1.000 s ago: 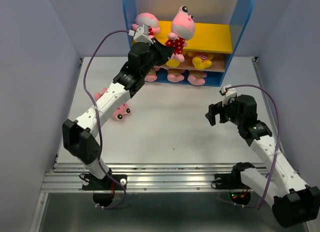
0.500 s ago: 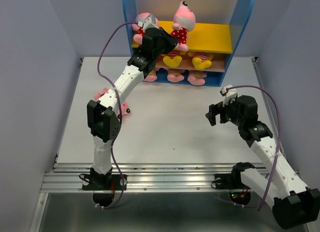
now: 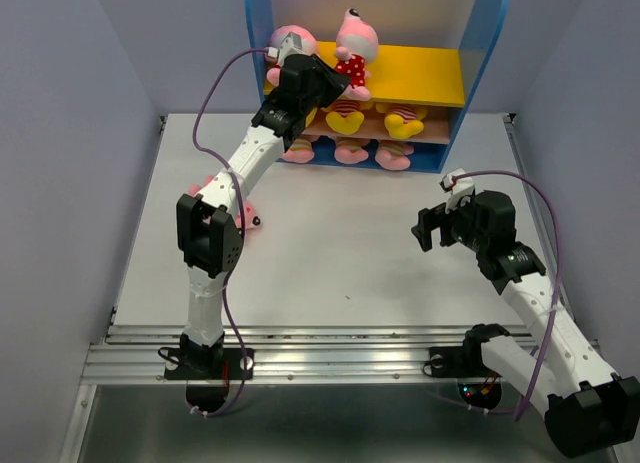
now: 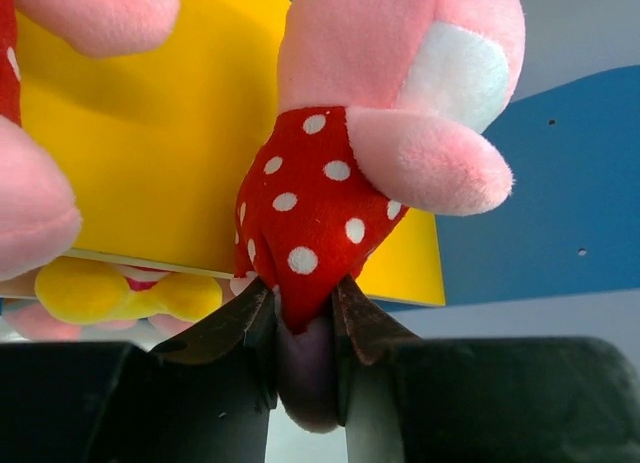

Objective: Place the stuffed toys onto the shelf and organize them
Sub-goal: Place the stuffed toy onto shelf

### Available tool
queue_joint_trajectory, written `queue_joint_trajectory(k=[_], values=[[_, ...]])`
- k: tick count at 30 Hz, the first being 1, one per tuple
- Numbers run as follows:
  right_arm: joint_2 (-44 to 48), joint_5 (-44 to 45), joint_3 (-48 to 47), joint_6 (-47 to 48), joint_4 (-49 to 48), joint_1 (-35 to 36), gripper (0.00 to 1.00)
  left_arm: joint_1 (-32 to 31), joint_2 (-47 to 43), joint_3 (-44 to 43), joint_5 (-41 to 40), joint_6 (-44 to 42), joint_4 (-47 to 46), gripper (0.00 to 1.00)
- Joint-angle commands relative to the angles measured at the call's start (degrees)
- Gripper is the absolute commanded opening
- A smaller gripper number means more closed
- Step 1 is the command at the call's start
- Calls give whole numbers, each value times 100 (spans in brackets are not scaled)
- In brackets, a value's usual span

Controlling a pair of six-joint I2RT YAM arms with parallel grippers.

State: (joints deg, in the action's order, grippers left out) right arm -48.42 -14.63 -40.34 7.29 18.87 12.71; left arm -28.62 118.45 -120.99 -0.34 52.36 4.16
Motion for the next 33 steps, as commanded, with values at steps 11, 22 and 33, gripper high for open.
queue_joint_trajectory(k=[11,22,33], values=[[17,92,0,88,-261,-32,100,85,-129,-285,473,213,-372,56],[8,119,17,115,-261,-32,100,120,-279,-92,535,257,-610,68],[-9,127,17,132,-270,-32,100,155,-446,198,544,433,-829,69]])
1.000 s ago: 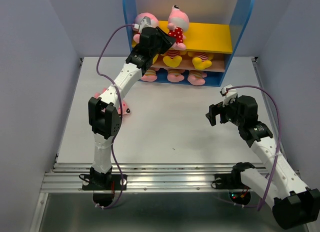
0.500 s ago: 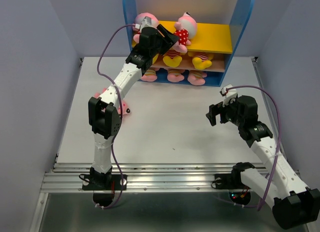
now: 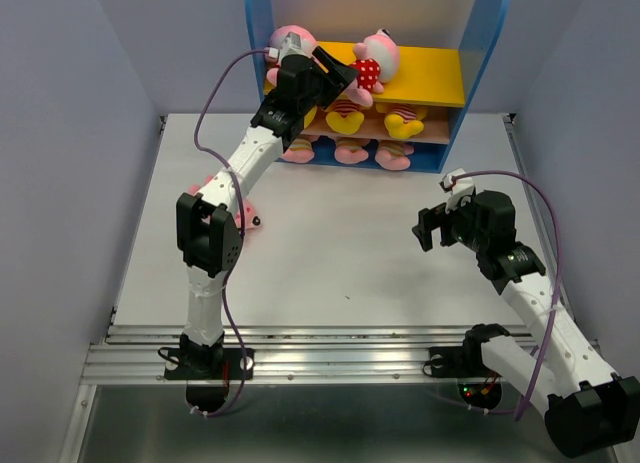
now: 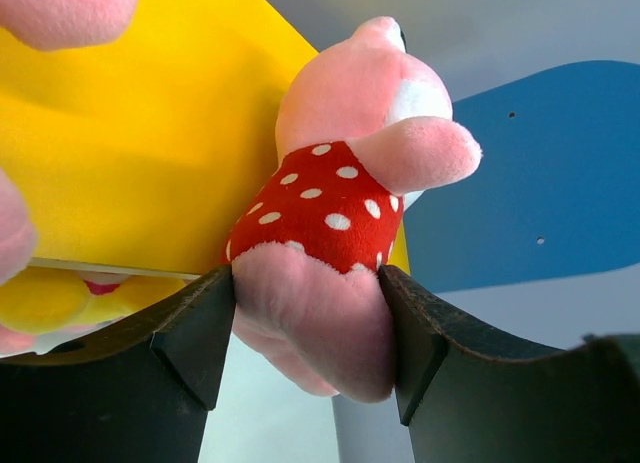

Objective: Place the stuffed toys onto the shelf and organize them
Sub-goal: Place the stuffed toy onto shelf, then adjust the position of the stuffed toy

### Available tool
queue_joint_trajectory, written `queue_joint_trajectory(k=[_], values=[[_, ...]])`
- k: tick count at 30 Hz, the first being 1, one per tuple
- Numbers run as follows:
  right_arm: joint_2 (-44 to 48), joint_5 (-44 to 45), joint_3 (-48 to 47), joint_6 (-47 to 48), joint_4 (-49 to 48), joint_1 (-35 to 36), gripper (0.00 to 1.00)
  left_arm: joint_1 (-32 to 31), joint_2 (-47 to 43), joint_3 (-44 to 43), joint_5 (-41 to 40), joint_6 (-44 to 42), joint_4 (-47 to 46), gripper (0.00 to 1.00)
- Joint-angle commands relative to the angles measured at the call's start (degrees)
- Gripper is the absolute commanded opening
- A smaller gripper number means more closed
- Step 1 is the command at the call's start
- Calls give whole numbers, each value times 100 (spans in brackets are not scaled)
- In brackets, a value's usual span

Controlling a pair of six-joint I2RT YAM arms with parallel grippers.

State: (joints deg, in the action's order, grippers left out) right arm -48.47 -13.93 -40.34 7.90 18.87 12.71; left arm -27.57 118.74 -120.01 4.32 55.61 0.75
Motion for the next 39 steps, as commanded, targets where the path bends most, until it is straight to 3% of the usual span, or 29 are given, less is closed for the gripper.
queue_joint_trajectory(k=[1,8,21,39], values=[[-13,66,17,71,-261,-32,100,50,-492,135,87,134,-523,69],[-5,66,26,80,-261,-32,100,50,-659,504,96,406,-822,68],[-22,84,26,106,-261,-32,100,50,-905,1067,-185,1100,-1429,53],[-22,119,35,124,-270,-32,100,-3,-764,1234,-739,2058,-1631,54]])
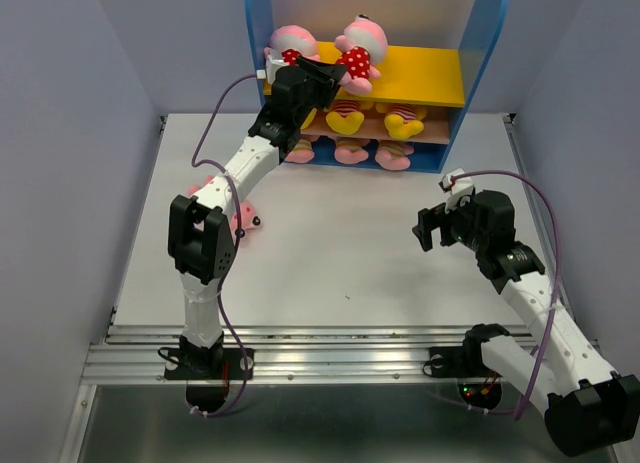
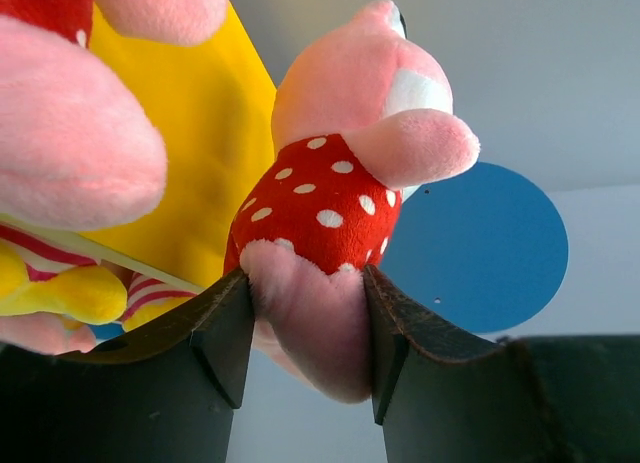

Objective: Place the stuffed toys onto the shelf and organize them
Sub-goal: Adjust the position of the stuffed toy

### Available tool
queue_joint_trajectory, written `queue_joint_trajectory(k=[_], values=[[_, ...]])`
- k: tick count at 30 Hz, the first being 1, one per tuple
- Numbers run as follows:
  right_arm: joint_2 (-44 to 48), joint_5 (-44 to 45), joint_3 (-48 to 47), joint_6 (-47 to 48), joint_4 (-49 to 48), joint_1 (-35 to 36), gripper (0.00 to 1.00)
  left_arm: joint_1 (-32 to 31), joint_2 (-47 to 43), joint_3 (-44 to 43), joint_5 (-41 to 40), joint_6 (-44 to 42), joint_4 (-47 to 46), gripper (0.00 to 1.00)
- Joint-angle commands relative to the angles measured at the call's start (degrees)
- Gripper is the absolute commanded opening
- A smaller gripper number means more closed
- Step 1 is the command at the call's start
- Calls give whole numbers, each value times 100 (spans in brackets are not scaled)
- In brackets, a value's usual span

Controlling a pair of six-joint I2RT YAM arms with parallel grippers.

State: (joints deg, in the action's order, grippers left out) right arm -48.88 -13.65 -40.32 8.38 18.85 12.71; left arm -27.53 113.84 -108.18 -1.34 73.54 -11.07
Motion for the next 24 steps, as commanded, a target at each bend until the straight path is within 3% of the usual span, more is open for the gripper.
queue_joint_trajectory(k=[1,12,24], values=[[19,99,41,85,-259,-32,100,-24,-249,51,-191,284,-440,54],[19,117,50,93,-259,-32,100,-59,-152,43,-217,407,-466,64],[37,152,50,94,-259,-32,100,-77,-2,104,-112,565,-607,67]])
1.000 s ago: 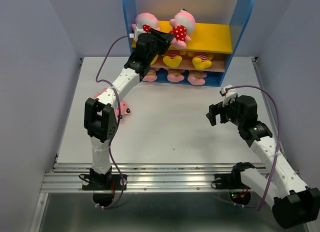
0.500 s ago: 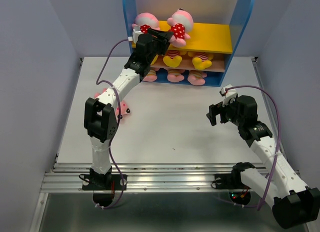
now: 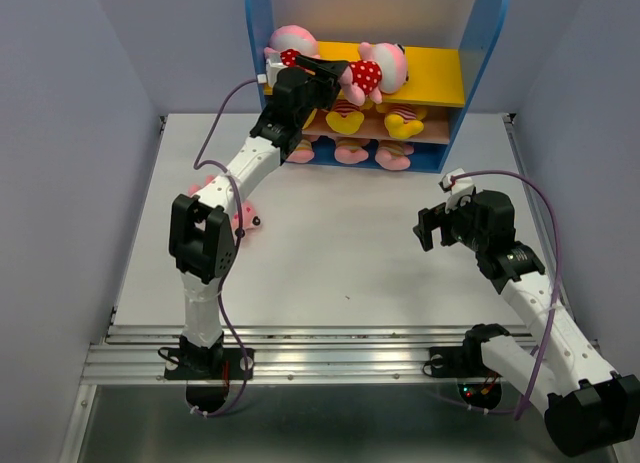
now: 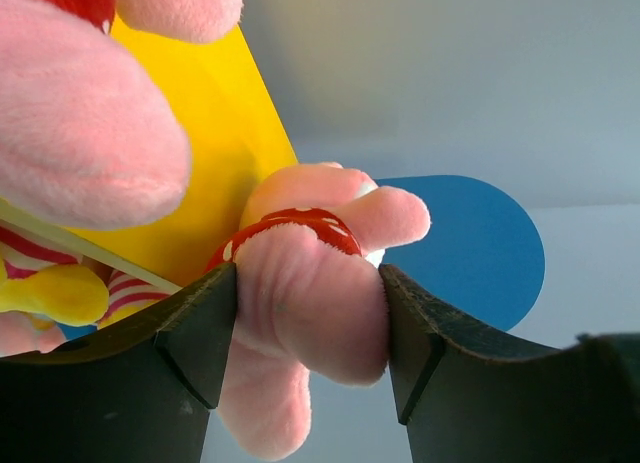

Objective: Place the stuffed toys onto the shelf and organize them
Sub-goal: Adjust the position of the stuffed toy

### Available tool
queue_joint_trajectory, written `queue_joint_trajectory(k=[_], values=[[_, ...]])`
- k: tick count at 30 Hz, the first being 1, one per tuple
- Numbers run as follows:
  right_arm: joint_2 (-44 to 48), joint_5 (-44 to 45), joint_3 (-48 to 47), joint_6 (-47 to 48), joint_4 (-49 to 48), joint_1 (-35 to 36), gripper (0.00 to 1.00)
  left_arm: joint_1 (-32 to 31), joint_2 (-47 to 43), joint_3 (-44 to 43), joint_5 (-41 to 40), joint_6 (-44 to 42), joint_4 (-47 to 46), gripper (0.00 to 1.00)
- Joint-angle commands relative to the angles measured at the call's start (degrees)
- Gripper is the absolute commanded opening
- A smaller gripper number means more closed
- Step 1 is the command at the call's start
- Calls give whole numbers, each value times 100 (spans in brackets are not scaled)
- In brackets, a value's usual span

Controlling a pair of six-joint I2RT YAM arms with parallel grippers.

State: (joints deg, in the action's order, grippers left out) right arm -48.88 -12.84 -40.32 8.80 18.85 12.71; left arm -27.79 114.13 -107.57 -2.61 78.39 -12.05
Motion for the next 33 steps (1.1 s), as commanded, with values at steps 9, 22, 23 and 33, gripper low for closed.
queue_joint_trajectory(k=[9,22,23,33], values=[[37,71,50,61,-259,-32,100,-51,-119,245,50,115,-622,39],[19,89,59,69,-268,-32,100,-77,-127,78,6,440,-816,0],[28,80,59,69,-268,-32,100,-95,-136,96,-28,493,-860,0],[19,89,59,78,-259,-32,100,-270,-224,351,-468,1336,-1229,0]])
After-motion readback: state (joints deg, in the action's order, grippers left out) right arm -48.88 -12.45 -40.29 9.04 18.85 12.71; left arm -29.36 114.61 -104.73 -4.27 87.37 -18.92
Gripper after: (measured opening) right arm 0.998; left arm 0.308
